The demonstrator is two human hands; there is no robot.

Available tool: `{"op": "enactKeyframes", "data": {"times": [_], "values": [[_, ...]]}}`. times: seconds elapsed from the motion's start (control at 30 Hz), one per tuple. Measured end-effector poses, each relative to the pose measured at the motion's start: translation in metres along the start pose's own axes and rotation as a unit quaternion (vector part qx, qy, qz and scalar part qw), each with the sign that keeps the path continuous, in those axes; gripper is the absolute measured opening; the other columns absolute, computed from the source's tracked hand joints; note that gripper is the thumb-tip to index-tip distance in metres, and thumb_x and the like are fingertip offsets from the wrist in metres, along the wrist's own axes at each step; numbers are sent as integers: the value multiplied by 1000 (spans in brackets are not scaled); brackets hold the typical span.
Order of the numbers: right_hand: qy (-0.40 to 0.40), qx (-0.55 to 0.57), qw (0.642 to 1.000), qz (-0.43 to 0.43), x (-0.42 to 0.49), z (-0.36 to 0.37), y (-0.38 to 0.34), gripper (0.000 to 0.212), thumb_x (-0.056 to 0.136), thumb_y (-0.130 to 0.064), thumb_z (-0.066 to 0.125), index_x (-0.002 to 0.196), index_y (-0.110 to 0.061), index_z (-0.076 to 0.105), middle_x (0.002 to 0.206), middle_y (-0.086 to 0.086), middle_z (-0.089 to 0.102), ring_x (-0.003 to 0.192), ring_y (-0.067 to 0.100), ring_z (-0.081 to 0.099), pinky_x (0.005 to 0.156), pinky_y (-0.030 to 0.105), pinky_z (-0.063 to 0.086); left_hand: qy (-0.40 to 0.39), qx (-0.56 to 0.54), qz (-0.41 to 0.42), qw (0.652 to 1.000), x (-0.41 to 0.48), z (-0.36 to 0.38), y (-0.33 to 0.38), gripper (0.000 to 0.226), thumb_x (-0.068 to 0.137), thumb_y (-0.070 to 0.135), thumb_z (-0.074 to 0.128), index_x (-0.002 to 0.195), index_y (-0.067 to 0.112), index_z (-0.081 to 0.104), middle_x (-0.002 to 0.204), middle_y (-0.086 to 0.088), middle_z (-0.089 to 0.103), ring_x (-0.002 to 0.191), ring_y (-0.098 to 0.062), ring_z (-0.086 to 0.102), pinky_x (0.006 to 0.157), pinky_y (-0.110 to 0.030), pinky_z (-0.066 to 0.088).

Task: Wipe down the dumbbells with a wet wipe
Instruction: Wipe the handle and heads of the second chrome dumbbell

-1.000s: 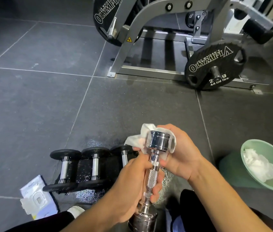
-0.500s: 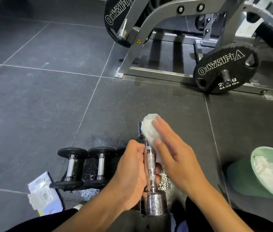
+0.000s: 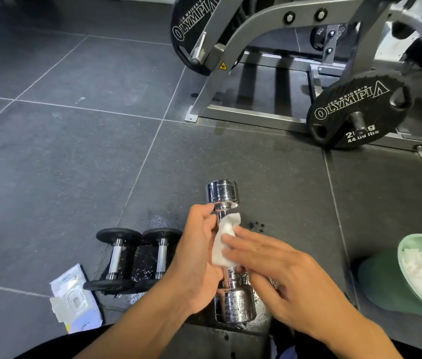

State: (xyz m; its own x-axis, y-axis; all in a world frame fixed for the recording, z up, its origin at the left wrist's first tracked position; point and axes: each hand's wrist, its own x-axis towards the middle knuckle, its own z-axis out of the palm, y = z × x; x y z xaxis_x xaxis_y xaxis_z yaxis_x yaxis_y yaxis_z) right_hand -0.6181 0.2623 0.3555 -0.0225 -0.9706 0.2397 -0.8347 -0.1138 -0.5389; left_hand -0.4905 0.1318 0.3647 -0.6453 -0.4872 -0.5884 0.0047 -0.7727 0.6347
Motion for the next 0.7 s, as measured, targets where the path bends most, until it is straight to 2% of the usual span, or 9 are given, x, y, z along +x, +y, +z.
{"op": "enactKeyframes", "data": {"times": [0.07, 0.2, 0.27, 0.37, 0.43, 0.5, 0.6, 0.67, 0.7], "values": [[-10, -7, 999, -38, -1, -6, 1, 42, 94, -12, 55, 130, -21, 74, 146, -14, 62, 148, 7, 44, 117, 34, 41, -6, -4, -9, 1000, -1, 0, 1, 54, 99, 55, 41, 113, 11, 69, 95, -12, 60, 74, -18, 61, 62, -29, 53], [-8, -53, 998, -45, 10, 0, 10, 46, 99, -14, 51, 144, -20, 62, 157, -12, 51, 152, 9, 38, 117, 33, 38, -16, -3, -11, 1000, -1, 2, 3, 50, 97, 54, 46, 113, 12, 68, 98, -14, 57, 78, -23, 57, 65, -36, 45], [21, -102, 994, -15, 19, 8, 14, 51, 100, -18, 49, 150, -22, 55, 160, -14, 47, 149, 14, 41, 110, 36, 38, -32, 17, -13, 999, -1, 3, 2, 63, 96, 55, 45, 123, 2, 67, 107, -18, 61, 92, -30, 55, 75, -43, 43], [43, -133, 990, 13, 28, 18, 13, 53, 96, -23, 49, 149, -23, 56, 155, -17, 52, 128, 24, 50, 97, 41, 48, -45, 46, -15, 998, 0, 4, -4, 66, 98, 60, 41, 133, 10, 69, 127, -20, 71, 106, -30, 61, 87, -47, 43], [52, -111, 992, 10, 29, 18, 13, 49, 97, -21, 49, 145, -24, 59, 150, -18, 57, 119, 24, 53, 95, 39, 53, -44, 56, -10, 997, 1, 5, -7, 68, 94, 65, 44, 130, 14, 70, 122, -19, 69, 105, -31, 58, 86, -51, 41], [84, -62, 994, 30, 28, 15, 12, 44, 98, -18, 51, 139, -26, 66, 145, -22, 60, 119, 18, 56, 98, 27, 51, -50, 44, 2, 998, 4, 6, -9, 63, 95, 61, 46, 126, 13, 71, 109, -16, 65, 99, -32, 56, 82, -51, 41], [177, 25, 979, 95, 24, 11, 9, 39, 92, -7, 63, 124, -25, 77, 128, -20, 72, 116, 4, 66, 94, 18, 53, -65, 36, 13, 997, 1, 10, -4, 54, 102, 52, 41, 119, 17, 78, 96, -11, 68, 76, -24, 60, 62, -37, 41], [216, 72, 957, 180, 25, 6, 9, 39, 95, -9, 65, 111, -41, 80, 99, -26, 77, 92, -10, 67, 79, 6, 48, -68, 27, 17, 997, 0, 10, -1, 51, 101, 50, 45, 120, 16, 78, 101, -13, 71, 70, -24, 62, 58, -34, 39], [211, 121, 943, 229, 27, 6, 11, 40, 97, -10, 65, 103, -47, 79, 86, -27, 75, 79, -10, 65, 71, 5, 45, -66, 21, 18, 997, -1, 10, -1, 51, 100, 50, 48, 120, 14, 77, 104, -13, 70, 69, -26, 62, 57, -34, 39]]}}
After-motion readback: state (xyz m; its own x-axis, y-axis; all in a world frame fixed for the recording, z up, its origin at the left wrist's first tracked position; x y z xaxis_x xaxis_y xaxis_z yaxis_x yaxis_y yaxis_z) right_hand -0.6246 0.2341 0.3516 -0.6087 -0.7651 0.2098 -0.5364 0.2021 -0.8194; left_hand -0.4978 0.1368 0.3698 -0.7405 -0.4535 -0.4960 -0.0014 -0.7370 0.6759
